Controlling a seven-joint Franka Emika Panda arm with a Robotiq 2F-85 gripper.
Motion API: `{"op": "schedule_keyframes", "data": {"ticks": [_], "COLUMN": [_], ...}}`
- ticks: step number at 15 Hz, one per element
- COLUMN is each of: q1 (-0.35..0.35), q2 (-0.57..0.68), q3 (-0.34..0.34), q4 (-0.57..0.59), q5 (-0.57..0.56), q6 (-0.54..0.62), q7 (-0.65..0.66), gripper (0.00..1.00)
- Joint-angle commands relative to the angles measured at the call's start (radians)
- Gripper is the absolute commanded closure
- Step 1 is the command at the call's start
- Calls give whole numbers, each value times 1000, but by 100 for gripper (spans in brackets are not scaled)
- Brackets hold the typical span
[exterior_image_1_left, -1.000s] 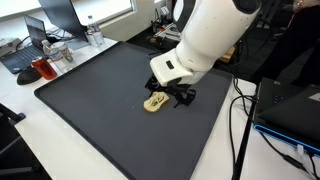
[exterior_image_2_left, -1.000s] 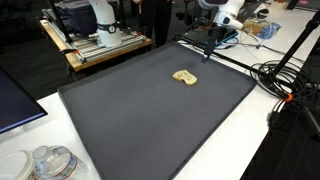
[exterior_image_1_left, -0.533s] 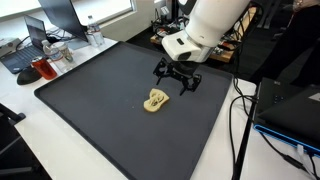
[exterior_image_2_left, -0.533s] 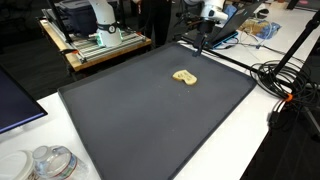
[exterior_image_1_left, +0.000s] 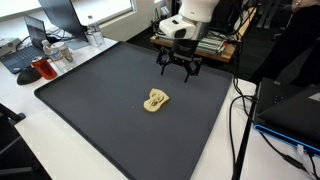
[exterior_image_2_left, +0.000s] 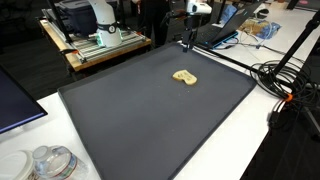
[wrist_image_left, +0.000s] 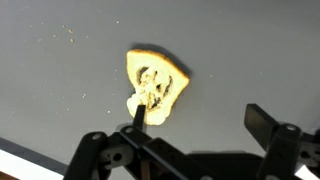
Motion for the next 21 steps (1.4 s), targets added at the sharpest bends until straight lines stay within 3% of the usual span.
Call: {"op": "schedule_keyframes", "data": {"ticks": [1,5,9,15,21], "q1": [-104,-201,-286,-307,-279], "q2": [-93,-102,-56,19,115], "q3": [66,99,126,88,55], "q4": [-124,-145,-93,-71,-36], "q5": [173,391,595,562,494], "q6": [97,133,61,81,173], "q7": [-172,-381,-591,-572,-488], "gripper": [0,0,0,0,0]}}
